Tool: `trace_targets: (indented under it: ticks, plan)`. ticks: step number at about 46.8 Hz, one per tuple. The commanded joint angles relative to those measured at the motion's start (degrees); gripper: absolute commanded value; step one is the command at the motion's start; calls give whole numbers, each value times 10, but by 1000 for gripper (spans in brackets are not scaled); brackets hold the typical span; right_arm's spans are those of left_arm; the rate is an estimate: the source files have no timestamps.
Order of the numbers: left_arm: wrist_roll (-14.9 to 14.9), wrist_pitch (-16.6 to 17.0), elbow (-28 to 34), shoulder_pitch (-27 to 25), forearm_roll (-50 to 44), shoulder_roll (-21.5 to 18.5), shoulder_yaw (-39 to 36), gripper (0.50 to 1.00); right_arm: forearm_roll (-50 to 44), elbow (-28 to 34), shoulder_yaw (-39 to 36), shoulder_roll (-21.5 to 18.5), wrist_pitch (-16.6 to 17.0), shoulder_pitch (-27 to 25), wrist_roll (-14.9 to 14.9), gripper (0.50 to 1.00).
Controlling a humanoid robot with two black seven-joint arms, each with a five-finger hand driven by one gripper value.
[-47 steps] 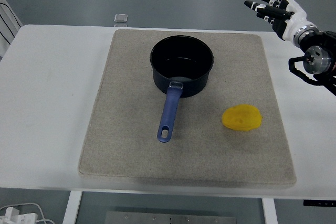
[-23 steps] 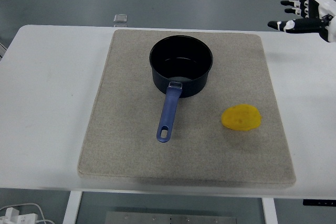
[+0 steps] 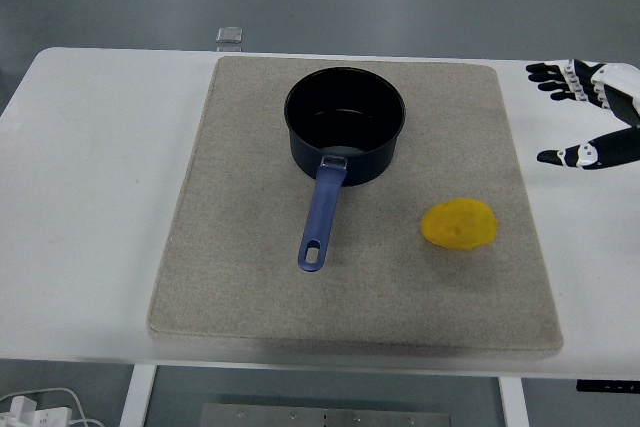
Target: Put the potato in the blue pot
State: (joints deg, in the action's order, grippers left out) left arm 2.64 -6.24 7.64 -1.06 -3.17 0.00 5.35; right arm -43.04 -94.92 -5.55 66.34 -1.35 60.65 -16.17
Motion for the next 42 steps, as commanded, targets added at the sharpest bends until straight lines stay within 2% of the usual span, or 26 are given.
trace_targets:
  ticks: [1, 7, 21, 42]
  plan:
    - [0, 0, 0, 0, 0, 0, 0, 1000, -30, -3, 0, -4, -4, -21, 0, 934]
    - [0, 0, 0, 0, 0, 0, 0, 1000, -53, -3, 0, -24, -12, -45, -1, 934]
    - [0, 0, 0, 0, 0, 0, 0, 1000, -130, 10, 19, -82, -63, -81, -1, 932]
    - [0, 0, -1, 0, 0, 0, 0, 1000, -151, 52, 23, -134, -75, -97, -1, 926]
